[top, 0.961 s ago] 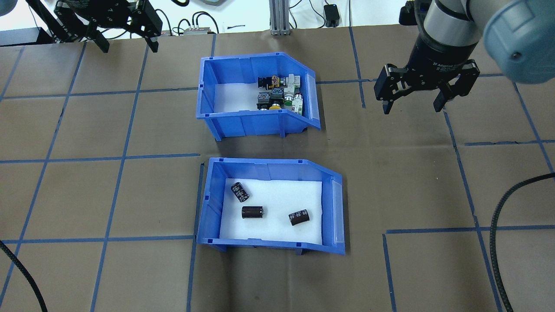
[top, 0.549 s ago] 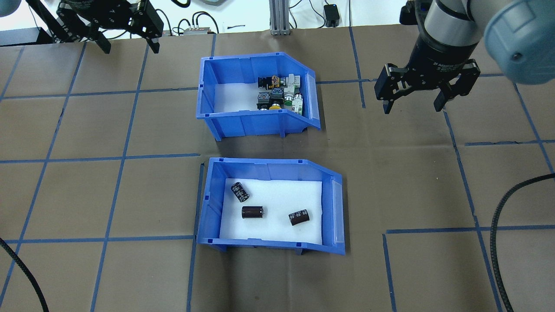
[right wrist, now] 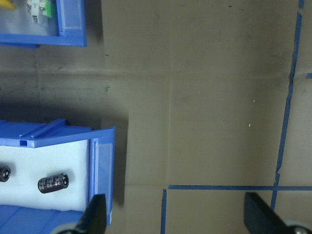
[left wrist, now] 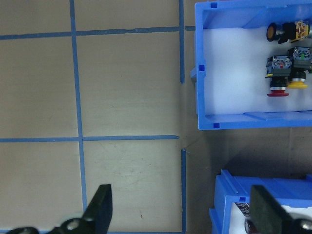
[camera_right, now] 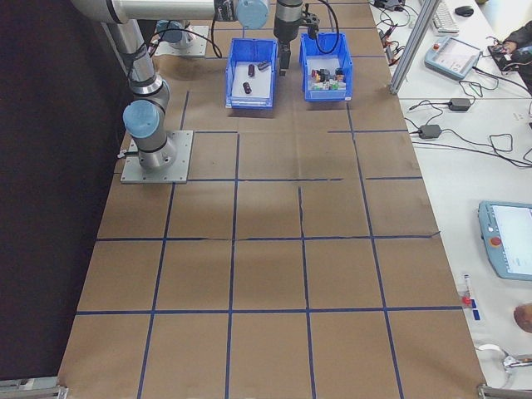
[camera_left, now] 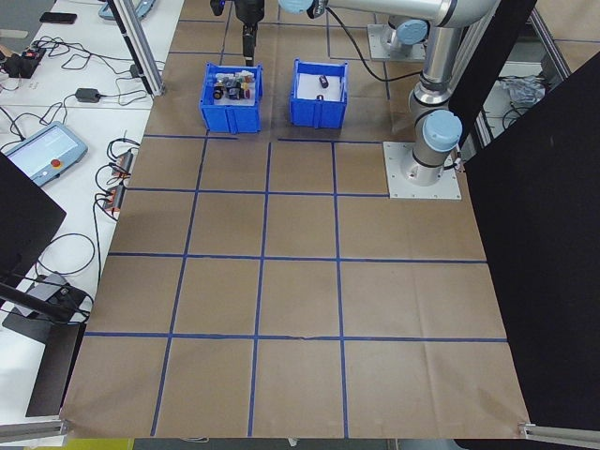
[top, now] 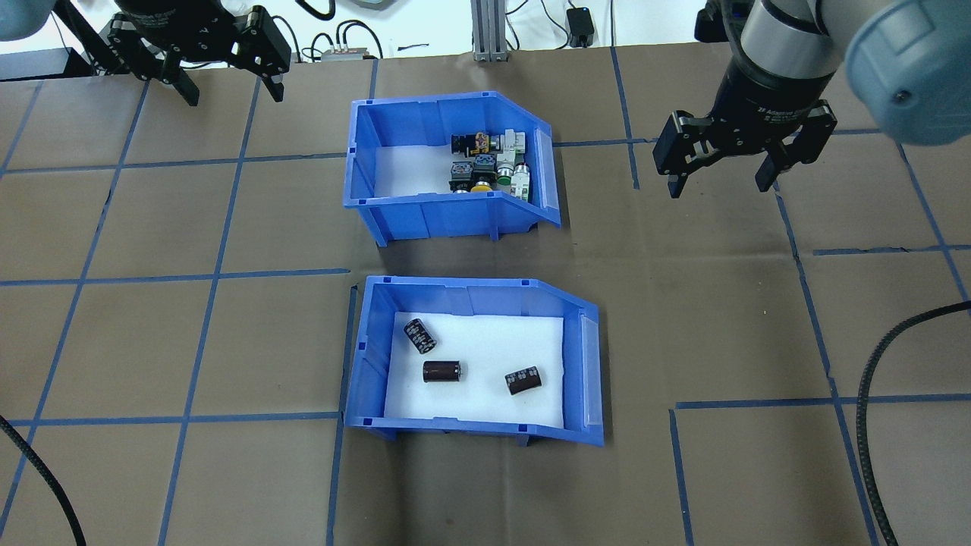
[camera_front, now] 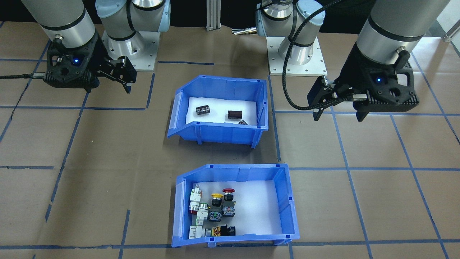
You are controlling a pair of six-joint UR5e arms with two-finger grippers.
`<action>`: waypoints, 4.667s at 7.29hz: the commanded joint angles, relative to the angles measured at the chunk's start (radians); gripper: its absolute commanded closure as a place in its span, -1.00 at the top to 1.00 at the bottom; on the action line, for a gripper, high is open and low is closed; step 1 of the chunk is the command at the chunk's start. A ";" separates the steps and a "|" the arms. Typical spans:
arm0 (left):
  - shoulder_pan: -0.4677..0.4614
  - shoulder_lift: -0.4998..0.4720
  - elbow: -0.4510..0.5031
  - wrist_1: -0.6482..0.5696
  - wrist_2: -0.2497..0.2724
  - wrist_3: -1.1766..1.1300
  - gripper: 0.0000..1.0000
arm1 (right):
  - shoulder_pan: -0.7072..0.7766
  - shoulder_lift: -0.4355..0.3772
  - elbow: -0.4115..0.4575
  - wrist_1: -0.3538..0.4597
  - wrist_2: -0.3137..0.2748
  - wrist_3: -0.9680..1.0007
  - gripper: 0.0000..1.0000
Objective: Place battery box in front
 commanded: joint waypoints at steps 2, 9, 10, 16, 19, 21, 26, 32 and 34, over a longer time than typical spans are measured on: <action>-0.002 0.015 -0.011 -0.014 -0.002 -0.139 1.00 | 0.004 0.033 -0.016 -0.070 0.005 -0.178 1.00; -0.018 0.398 -0.479 -0.011 -0.130 -1.102 1.00 | 0.190 0.371 -0.397 -0.092 0.080 -0.710 1.00; -0.018 0.456 -0.570 -0.002 -0.149 -1.232 1.00 | 0.223 0.395 -0.414 -0.101 0.080 -0.792 1.00; -0.320 0.563 -0.856 0.154 -0.179 -1.851 0.99 | 0.500 0.602 -0.409 -0.277 -0.064 -0.903 1.00; -0.398 0.454 -0.882 0.288 -0.226 -2.003 0.99 | 0.521 0.631 -0.399 -0.335 -0.066 -0.915 1.00; -0.419 0.365 -0.882 0.426 -0.222 -2.005 0.99 | 0.520 0.685 -0.380 -0.427 -0.067 -0.917 1.00; -0.431 0.351 -0.960 0.500 -0.142 -1.953 1.00 | 0.520 0.673 -0.357 -0.434 -0.072 -0.917 -0.06; -0.433 0.301 -0.973 0.527 -0.156 -1.971 0.99 | 0.450 0.578 -0.354 -0.422 -0.098 -0.992 -0.92; -0.433 0.288 -0.973 0.546 -0.154 -1.966 0.75 | 0.352 0.495 -0.311 -0.371 -0.096 -1.097 -0.93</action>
